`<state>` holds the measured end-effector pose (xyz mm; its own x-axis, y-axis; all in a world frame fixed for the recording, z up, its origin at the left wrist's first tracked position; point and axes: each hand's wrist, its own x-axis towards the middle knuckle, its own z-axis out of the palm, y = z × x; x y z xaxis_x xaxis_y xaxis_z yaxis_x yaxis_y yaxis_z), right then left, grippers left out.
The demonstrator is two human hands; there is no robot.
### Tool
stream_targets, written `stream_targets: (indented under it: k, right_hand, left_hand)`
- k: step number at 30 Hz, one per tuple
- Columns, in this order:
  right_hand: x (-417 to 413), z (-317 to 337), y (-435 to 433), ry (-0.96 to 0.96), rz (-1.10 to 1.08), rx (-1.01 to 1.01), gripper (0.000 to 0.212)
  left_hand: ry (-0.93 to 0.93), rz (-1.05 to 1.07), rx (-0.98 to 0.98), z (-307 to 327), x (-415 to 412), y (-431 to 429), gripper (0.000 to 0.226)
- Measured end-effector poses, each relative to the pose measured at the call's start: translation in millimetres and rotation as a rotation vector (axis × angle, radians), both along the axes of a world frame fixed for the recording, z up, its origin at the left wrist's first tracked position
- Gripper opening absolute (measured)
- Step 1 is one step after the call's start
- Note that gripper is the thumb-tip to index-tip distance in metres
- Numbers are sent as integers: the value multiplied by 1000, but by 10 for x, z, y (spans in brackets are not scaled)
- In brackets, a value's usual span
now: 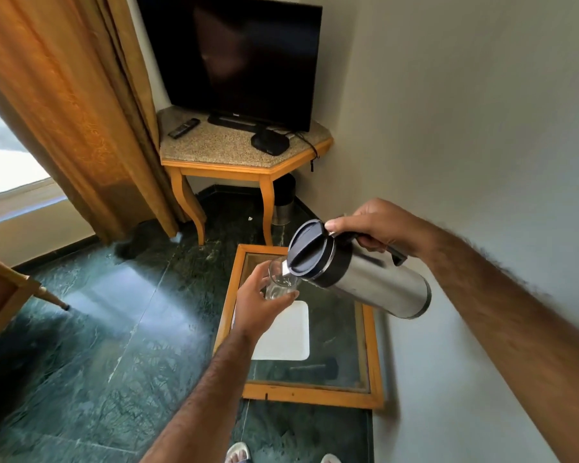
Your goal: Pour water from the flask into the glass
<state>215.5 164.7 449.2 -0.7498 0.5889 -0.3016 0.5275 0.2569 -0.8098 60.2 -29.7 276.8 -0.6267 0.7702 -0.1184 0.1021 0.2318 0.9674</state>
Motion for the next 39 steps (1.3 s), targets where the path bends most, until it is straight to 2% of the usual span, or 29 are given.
stream_targets:
  k: [7,22,39]
  right_hand:
    - [-167,27,-167,-155,95,13,57]
    - [-501,401,-289,-349,175,254,52]
    - [-712,717,-321,-397,236,292,53]
  left_hand:
    - [8,7,-73,-36,27,-178,68]
    - [-36,33,-105,33,9,-236,75]
    - [-33,61,-92,129,-2,-186,76]
